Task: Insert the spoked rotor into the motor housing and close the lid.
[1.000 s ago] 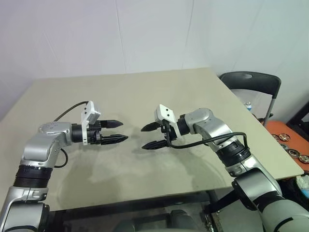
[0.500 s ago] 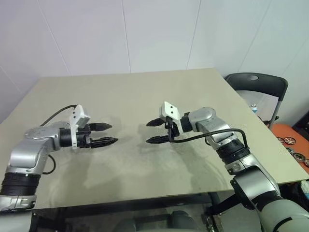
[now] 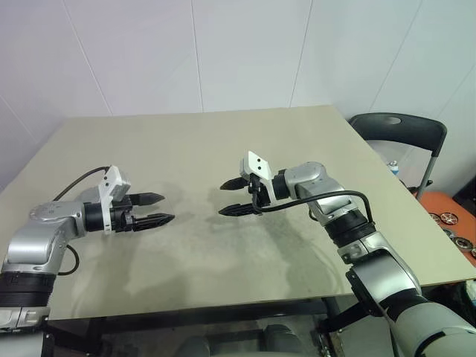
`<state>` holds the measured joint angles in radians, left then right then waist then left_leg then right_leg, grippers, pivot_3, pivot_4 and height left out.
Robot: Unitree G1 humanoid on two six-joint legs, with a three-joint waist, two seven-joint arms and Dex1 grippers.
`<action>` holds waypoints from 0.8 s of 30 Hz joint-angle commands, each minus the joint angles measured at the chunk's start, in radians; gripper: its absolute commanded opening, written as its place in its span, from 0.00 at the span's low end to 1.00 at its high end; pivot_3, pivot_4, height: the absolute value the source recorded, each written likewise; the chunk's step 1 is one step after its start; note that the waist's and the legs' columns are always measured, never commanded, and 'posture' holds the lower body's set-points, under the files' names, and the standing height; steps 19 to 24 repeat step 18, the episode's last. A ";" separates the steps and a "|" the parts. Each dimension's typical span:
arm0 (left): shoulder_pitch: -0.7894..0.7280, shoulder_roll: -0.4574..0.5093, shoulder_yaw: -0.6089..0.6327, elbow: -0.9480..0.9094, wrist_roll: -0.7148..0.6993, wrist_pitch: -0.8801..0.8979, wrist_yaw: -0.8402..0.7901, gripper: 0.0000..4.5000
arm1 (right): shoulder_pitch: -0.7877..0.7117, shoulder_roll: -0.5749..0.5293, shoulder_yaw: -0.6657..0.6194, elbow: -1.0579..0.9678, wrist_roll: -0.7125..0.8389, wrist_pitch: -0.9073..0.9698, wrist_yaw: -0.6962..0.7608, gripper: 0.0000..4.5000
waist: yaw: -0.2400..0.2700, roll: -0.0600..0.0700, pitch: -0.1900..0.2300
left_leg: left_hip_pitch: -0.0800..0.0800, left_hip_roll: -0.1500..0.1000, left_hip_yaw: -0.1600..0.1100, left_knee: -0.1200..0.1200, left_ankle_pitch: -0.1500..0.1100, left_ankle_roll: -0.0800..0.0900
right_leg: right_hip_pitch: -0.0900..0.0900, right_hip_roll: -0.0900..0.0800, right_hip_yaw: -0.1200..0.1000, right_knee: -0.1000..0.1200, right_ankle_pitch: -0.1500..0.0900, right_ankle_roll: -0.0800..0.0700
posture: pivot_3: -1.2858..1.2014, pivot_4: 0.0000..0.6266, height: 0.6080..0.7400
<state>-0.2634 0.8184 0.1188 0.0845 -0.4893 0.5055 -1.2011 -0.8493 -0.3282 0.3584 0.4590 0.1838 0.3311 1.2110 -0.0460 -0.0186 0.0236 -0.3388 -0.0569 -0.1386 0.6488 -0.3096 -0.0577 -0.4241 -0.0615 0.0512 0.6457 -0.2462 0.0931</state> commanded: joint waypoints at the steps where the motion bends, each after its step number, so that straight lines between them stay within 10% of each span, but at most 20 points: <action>1: 0.007 0.021 0.049 -0.042 -0.018 -0.002 0.010 0.88 | -0.045 0.020 -0.044 -0.005 0.013 -0.004 0.000 0.83 | 0.001 0.000 0.000 | 0.000 0.000 0.000 0.000 0.000 0.000 | 0.000 0.000 0.000 0.000 0.000 0.000 | 0.52 0.00 1.00; 24: 0.073 0.018 0.103 -0.107 -0.053 0.036 0.057 0.88 | -0.072 0.042 -0.063 0.016 0.005 0.012 0.012 0.83 | 0.001 0.001 0.000 | 0.000 0.000 0.000 0.000 0.000 0.000 | 0.000 0.000 0.000 0.000 0.000 0.000 | 0.52 0.00 1.00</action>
